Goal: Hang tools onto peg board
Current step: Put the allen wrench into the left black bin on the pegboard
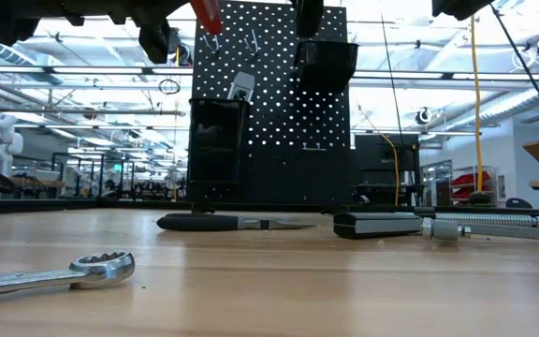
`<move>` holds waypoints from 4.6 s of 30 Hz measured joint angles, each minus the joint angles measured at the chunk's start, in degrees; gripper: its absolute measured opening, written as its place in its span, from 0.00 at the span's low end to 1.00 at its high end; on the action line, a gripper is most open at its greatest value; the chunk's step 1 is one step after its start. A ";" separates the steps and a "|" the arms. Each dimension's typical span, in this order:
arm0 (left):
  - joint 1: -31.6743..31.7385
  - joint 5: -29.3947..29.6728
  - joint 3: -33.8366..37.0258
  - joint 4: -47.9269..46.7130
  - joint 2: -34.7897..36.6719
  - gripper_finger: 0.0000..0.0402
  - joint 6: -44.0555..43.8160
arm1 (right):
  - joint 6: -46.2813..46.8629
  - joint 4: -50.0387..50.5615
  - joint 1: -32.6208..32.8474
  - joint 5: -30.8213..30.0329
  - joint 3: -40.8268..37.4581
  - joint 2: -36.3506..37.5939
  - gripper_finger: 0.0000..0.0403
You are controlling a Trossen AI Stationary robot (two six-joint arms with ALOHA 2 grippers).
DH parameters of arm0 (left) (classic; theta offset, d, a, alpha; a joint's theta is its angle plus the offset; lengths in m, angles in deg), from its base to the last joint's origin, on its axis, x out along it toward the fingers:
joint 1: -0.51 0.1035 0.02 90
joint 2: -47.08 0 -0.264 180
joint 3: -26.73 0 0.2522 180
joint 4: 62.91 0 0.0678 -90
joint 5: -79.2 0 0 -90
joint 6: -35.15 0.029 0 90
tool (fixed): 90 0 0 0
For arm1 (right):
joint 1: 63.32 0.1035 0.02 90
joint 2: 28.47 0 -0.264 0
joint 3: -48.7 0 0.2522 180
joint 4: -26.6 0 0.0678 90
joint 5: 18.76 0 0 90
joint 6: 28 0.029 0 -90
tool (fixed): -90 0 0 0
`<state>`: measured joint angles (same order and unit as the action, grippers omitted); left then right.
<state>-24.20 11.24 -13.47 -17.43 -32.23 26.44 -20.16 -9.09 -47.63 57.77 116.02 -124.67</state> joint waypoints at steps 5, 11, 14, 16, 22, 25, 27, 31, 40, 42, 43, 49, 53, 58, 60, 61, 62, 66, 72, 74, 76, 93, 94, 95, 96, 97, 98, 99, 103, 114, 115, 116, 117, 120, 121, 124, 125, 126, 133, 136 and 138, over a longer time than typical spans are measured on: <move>0.00 0.07 0.01 0.00 0.00 0.00 -0.08 | 1.19 0.00 -1.03 0.13 0.00 0.00 0.11; 0.02 0.07 0.02 -0.53 0.00 0.00 0.02 | 1.77 0.64 -1.08 0.63 0.00 0.00 0.01; 0.02 0.42 0.02 -1.41 0.00 0.02 0.04 | 2.01 1.28 -1.08 0.45 -0.02 -0.02 0.01; 0.00 0.90 0.02 -1.73 0.00 0.06 0.07 | 1.99 1.58 -1.08 0.32 -0.02 -0.02 0.00; -0.02 1.02 0.02 -1.77 0.74 0.23 0.13 | 1.90 1.68 -1.00 -0.14 -0.04 -0.02 0.00; -0.02 2.33 0.02 -1.93 2.53 0.29 0.43 | 0.34 0.71 -0.71 -1.79 -0.07 -0.02 0.00; -0.03 2.87 0.02 -2.89 4.53 0.31 1.89 | -2.14 0.40 0.00 -4.68 -0.07 0.16 0.00; -0.07 2.97 0.02 -9.70 10.65 0.32 3.03 | -10.53 -1.57 3.16 -11.37 -0.07 1.70 0.00; 0.35 -10.65 0.06 -20.98 14.15 0.32 -22.79 | -40.07 -0.50 10.86 -6.80 -0.07 4.39 0.00; 0.32 -18.04 0.08 -15.68 10.90 0.32 -27.15 | -44.68 -0.16 11.50 -2.20 -0.07 4.37 0.00; 0.31 -21.37 0.08 -11.20 9.00 0.32 -28.33 | -45.94 -0.28 11.58 0.23 -0.07 4.37 0.00; 1.60 -28.00 0.06 6.21 0.68 0.32 -32.66 | -46.49 -0.69 11.75 6.17 0.91 4.37 0.00; 3.20 -27.78 0.06 7.85 -2.55 0.32 -32.55 | -47.32 -0.87 12.50 8.60 3.04 4.37 0.00; 3.63 -30.07 0.06 21.60 -6.60 0.32 -29.82 | -50.21 -0.64 13.72 9.36 4.53 4.37 0.00; 3.58 -31.15 0.06 24.23 -7.43 0.32 -29.82 | -50.61 -0.34 13.87 9.35 4.94 4.31 0.00; 3.60 -31.24 0.06 24.68 -7.74 0.32 -29.94 | -50.65 -0.48 14.00 9.33 5.15 4.31 0.00; 3.62 -31.17 0.06 24.74 -7.94 0.32 -29.94 | -50.62 -0.59 14.04 9.33 5.32 4.31 0.00; 3.65 -31.02 -2.28 24.65 -9.23 0.32 -29.94 | -50.62 -0.36 13.89 9.31 5.82 4.31 0.00; 3.61 -35.90 -10.04 23.69 -12.23 0.32 -29.92 | -50.66 -0.41 13.49 9.03 5.87 4.28 0.00; 3.61 -37.55 -11.73 22.87 -12.98 0.32 -29.89 | -50.75 -0.72 13.55 9.34 5.88 4.28 0.00; 3.63 -37.86 -12.60 19.73 -13.14 0.32 -29.90 | -50.73 -0.51 13.66 9.43 5.88 4.28 0.00; 3.58 -36.81 -13.47 16.65 -13.20 0.32 -29.55 | -50.47 3.02 12.76 5.95 5.88 4.28 0.00; 3.58 -36.83 -13.47 16.63 -13.20 0.32 -29.51 | -50.40 3.01 12.72 5.89 5.88 4.28 0.00; 3.58 -36.87 -13.47 16.55 -13.20 0.32 -29.38 | -50.42 2.99 12.71 5.87 5.88 4.28 0.00; 3.61 -36.89 -13.47 16.49 -13.20 0.32 -28.74 | -50.45 3.02 12.71 5.85 5.88 4.28 0.00; 3.61 -36.97 -13.47 16.52 -13.20 0.32 -28.07 | -50.47 3.02 12.71 5.75 5.88 4.28 0.00; 3.57 -37.07 -13.47 16.59 -13.20 0.32 -27.23 | -50.49 3.02 12.71 5.64 5.88 4.26 0.00; 3.54 -37.17 -13.47 16.74 -13.20 0.32 -26.62 | -50.49 3.02 12.71 5.64 5.88 4.26 0.00; 3.54 -37.04 -13.47 16.72 -13.20 0.26 -25.40 | -50.51 2.98 12.75 4.87 5.88 4.26 0.00; 3.48 -36.98 -13.47 16.80 -13.18 0.12 -23.93 | -43.26 2.92 12.82 4.59 5.88 4.26 0.01; 3.48 -36.94 -13.47 16.61 -12.96 0.12 -23.93 | -42.40 3.02 12.82 4.61 5.88 4.26 0.02; 3.49 -36.90 -13.47 16.33 -12.80 0.12 -23.93 | -41.74 3.31 12.82 4.59 5.88 4.27 0.04; 3.61 -36.87 -13.47 16.36 -12.73 0.12 -23.93 | -41.46 3.60 12.82 4.16 5.88 4.28 0.06; 3.61 -36.79 -13.48 16.27 -11.75 0.12 -23.91 | -41.51 4.81 13.03 0.20 5.81 4.17 0.14; 3.63 -36.79 -13.49 16.23 -11.35 0.12 -23.90 | -41.51 5.13 13.12 -1.31 5.81 4.17 0.18; 3.66 -36.76 -13.51 14.64 -10.51 0.12 -23.59 | -40.83 5.41 13.41 -6.78 5.81 4.20 0.29; 3.69 -36.76 -13.51 14.47 -10.26 0.12 -23.47 | -40.23 5.49 13.59 -9.20 5.81 4.20 0.33; 3.71 -36.76 -13.51 14.31 -9.87 0.12 -23.50 | -40.16 5.51 13.89 -12.07 5.81 4.20 0.37; 4.85 -35.09 -13.51 -5.23 0.16 0.12 -19.23 | -45.71 9.20 17.91 -38.45 5.81 5.92 0.56; 5.19 -30.83 -13.51 -17.77 7.62 0.12 -15.39 | -49.22 10.91 19.94 -48.55 5.81 6.89 0.59; 5.62 -27.22 -13.53 -26.37 12.87 0.12 -13.38 | -52.27 11.15 21.06 -54.47 5.81 7.26 0.59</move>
<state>-18.58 -15.98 -27.00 -43.80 -19.36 13.05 -72.44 2.06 -26.57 3.29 121.84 -117.41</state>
